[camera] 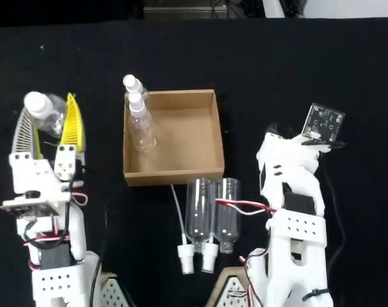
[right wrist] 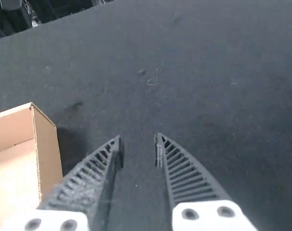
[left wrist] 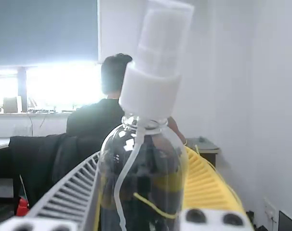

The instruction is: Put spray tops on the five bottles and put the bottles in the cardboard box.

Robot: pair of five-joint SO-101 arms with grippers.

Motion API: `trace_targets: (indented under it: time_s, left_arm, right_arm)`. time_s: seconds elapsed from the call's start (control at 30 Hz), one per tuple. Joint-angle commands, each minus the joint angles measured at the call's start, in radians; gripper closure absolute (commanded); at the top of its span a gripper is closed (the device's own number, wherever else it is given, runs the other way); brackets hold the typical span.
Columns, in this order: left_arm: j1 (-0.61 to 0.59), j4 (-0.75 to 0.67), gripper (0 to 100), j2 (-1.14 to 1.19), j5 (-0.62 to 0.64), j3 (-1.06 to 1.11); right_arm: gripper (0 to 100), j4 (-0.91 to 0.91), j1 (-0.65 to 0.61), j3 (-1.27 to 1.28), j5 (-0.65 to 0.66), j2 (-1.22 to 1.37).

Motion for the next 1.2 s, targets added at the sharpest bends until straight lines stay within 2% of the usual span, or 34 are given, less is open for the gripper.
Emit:
trace_targets:
  time_s: [0.0, 0.13, 0.27, 0.63, 0.7, 0.87, 1.17]
  left_arm:
    - [-0.012, -0.031, 96, 0.232, 0.003, -0.214]
    - [-0.007, -0.031, 96, 0.437, 0.003, -0.278]
    - [-0.001, -0.031, 96, 0.54, 0.011, -0.243]
    - [0.139, -0.029, 96, 0.586, 0.014, -0.074]
    - [0.157, -0.029, 96, 0.586, 0.049, -0.054]
    - [0.154, -0.029, 96, 0.585, 0.249, -0.053]
    - [0.182, -0.026, 96, 0.585, 0.262, -0.051]
  right_arm:
    - [90.7, -0.031, -0.028, -0.005, 0.008, 0.002]
    - [90.7, -0.031, -0.026, -0.004, 0.008, 0.002]
    - [90.7, -0.032, -0.026, -0.004, 0.008, 0.002]
    - [90.7, -0.032, -0.026, -0.004, 0.008, 0.002]
    - [90.7, -0.032, -0.026, -0.004, 0.009, 0.002]
    - [90.7, -0.038, -0.026, -0.004, 0.009, 0.002]
    - [90.7, -0.127, -0.029, 0.041, 0.069, 0.002]
